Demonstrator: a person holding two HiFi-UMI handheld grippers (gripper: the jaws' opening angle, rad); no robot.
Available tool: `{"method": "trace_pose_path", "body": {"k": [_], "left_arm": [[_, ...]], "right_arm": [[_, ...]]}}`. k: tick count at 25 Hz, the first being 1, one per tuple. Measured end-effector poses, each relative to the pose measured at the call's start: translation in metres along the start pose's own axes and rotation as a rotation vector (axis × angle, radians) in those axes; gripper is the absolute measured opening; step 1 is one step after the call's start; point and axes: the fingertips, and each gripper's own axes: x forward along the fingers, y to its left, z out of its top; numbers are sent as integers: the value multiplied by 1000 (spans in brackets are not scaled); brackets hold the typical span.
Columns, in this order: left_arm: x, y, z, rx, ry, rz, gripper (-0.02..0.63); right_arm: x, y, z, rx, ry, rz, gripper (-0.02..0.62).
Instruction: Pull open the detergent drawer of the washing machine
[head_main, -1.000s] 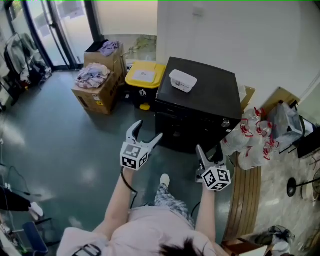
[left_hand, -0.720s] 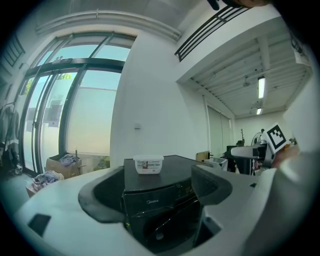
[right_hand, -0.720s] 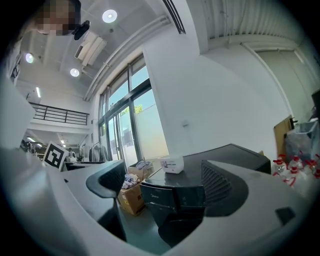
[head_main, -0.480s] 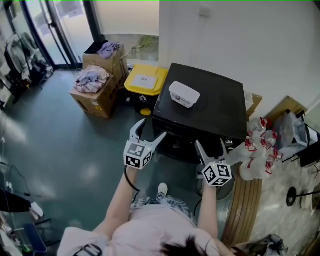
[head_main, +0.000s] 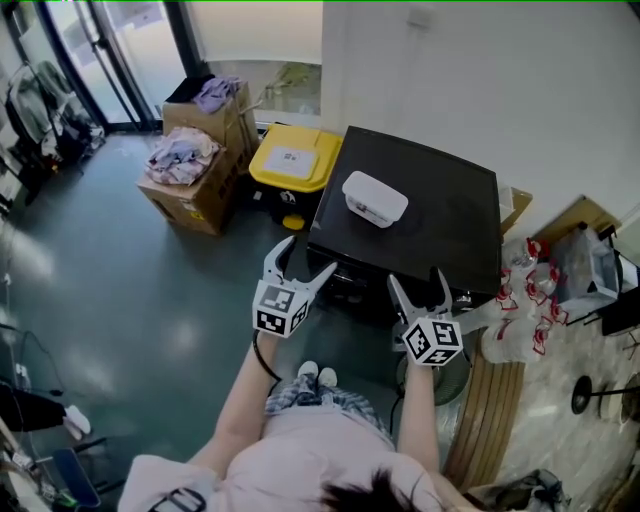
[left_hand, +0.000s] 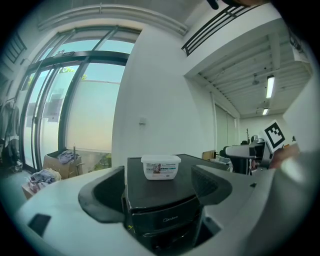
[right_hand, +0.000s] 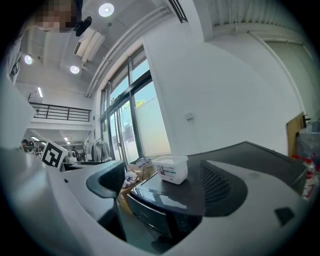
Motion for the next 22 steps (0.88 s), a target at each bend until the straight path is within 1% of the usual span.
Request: {"method": "trace_pose_path", "body": {"k": [5, 8, 11, 13, 16, 18, 20, 22], "left_arm": [[16, 10, 0, 29, 25, -29, 402], [27, 12, -8, 91, 92, -63, 402], [36, 10, -20, 149, 175, -130, 402], [43, 8, -27, 201, 226, -188, 402], [49, 1, -41, 298, 313, -284, 400], [52, -4, -51, 362, 372, -343, 400], [54, -9, -62, 428, 430, -397, 400], [58, -13, -74, 496, 481, -443, 400]], "right_arm": [[19, 4, -1, -13, 12, 10, 476], [31, 8, -8, -71, 57, 38, 474], [44, 14, -14, -130, 120, 93, 471], [54, 21, -19, -169, 178, 156, 459], [63, 39, -36, -267, 315, 306, 434], [68, 50, -48, -348, 413, 399, 433], [72, 56, -61, -429, 502, 467, 429], [75, 59, -76, -512, 580, 513, 420]]}}
